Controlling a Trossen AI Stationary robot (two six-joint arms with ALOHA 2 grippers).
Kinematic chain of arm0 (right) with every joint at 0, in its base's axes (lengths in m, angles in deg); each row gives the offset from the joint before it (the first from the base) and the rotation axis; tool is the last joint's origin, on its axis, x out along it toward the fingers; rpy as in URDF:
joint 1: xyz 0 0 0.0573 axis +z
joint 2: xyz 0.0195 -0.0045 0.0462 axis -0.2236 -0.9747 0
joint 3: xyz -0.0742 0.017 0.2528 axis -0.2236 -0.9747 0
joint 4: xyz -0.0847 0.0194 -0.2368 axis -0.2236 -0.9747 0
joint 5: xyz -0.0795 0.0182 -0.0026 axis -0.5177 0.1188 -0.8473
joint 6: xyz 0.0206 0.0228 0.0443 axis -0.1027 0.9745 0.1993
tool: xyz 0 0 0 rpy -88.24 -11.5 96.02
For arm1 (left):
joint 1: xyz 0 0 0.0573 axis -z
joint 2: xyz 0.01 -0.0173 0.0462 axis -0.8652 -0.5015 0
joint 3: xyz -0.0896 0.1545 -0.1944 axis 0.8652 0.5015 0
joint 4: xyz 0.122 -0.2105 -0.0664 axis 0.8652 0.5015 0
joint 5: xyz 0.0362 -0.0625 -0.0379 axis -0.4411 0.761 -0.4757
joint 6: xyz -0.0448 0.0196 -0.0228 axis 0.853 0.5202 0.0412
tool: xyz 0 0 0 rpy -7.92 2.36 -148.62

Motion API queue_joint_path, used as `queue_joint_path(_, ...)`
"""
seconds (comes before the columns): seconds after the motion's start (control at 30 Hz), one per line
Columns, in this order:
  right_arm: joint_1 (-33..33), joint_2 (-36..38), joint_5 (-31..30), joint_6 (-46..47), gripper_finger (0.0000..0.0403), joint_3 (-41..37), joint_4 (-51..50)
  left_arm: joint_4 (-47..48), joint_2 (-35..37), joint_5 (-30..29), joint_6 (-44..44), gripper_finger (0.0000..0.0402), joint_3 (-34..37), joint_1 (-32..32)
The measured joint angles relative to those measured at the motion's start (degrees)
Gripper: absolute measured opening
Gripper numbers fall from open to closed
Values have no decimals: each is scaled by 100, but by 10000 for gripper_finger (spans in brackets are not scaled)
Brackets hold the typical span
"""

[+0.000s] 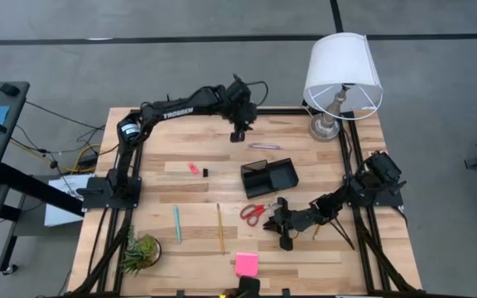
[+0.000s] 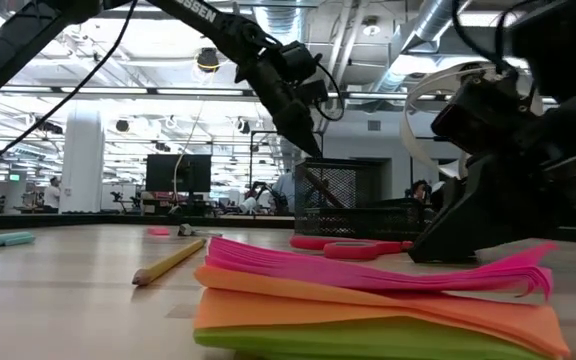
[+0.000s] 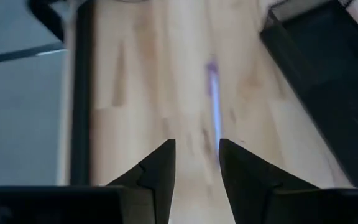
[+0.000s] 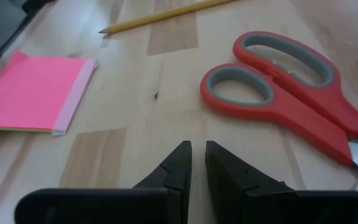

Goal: Pick and place office supplies into organizer
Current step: Put the pink pen into the desk organizer

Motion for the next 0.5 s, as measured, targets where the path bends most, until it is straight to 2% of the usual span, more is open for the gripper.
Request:
queue_joint_path(0.17,-256,224,859,-153,44,-4,-110,246,-13,-130,48,117,111,49)
queue_joint_path(0.23,-259,546,1196,-177,44,-7,-135,479,-7,54,269,117,110,18)
queue_joint_path(0.3,-187,1036,1244,-188,43,4,-448,923,45,295,333,115,110,-9)
queue_joint_path(0.4,-31,1995,767,-493,41,-2,-1741,1721,175,620,276,109,107,44)
queue_joint_path(0.5,25,3159,-506,-954,34,-4,-2969,2511,197,866,140,102,107,215)
